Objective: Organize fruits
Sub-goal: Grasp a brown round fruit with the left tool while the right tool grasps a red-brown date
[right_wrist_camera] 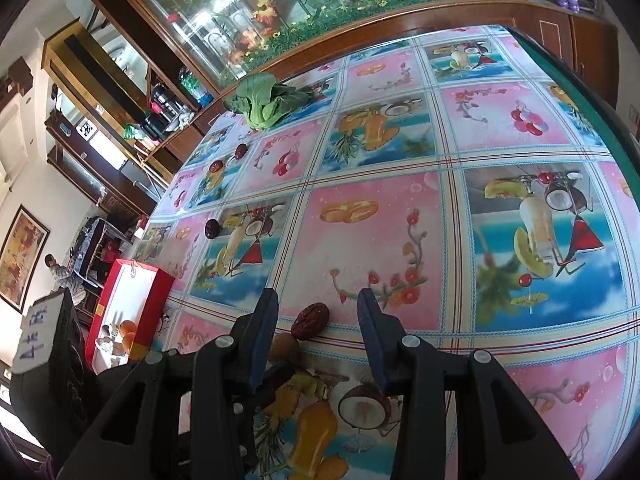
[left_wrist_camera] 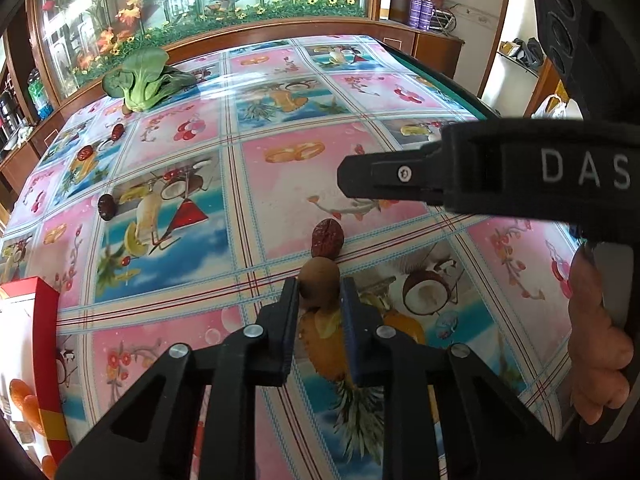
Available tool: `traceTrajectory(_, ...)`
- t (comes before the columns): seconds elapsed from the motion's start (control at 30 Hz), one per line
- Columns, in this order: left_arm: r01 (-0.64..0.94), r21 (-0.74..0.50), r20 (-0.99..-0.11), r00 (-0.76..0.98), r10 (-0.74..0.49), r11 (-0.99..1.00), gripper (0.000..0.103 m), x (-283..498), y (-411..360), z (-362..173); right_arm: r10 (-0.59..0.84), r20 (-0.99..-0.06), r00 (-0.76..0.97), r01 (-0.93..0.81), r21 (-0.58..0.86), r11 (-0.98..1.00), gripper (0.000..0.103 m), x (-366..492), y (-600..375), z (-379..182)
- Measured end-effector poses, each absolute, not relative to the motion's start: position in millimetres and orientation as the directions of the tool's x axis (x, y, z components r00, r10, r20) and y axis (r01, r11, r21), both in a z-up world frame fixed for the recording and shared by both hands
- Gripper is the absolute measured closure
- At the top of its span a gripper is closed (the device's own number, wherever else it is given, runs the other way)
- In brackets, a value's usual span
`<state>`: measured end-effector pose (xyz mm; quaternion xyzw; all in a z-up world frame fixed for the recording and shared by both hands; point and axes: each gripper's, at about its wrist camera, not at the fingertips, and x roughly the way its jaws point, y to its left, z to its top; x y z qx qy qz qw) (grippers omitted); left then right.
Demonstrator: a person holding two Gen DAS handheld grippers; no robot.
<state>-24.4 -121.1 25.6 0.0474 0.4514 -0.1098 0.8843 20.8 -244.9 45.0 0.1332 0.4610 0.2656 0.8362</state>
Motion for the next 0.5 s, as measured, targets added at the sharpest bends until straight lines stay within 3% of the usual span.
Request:
traceTrajectory(0.4, 0.145, 0.008, -0.803, 0.590, -0.080, 0.989, 0.081, -41.8, -77.4, 28.3, 0.549, -0.754, 0.361, -0.378, 0.420, 0.825, 0.063, 15.5, -216.7, 31.6)
traceTrajectory(0.5, 0.126, -0.003, -0.806, 0.587, -0.077, 0.992, 0.081, -46.8, -66.6, 27.0, 0.507, -0.783, 0.359, -0.385, 0.371, 0.845, 0.069, 14.8, -204.7, 24.9)
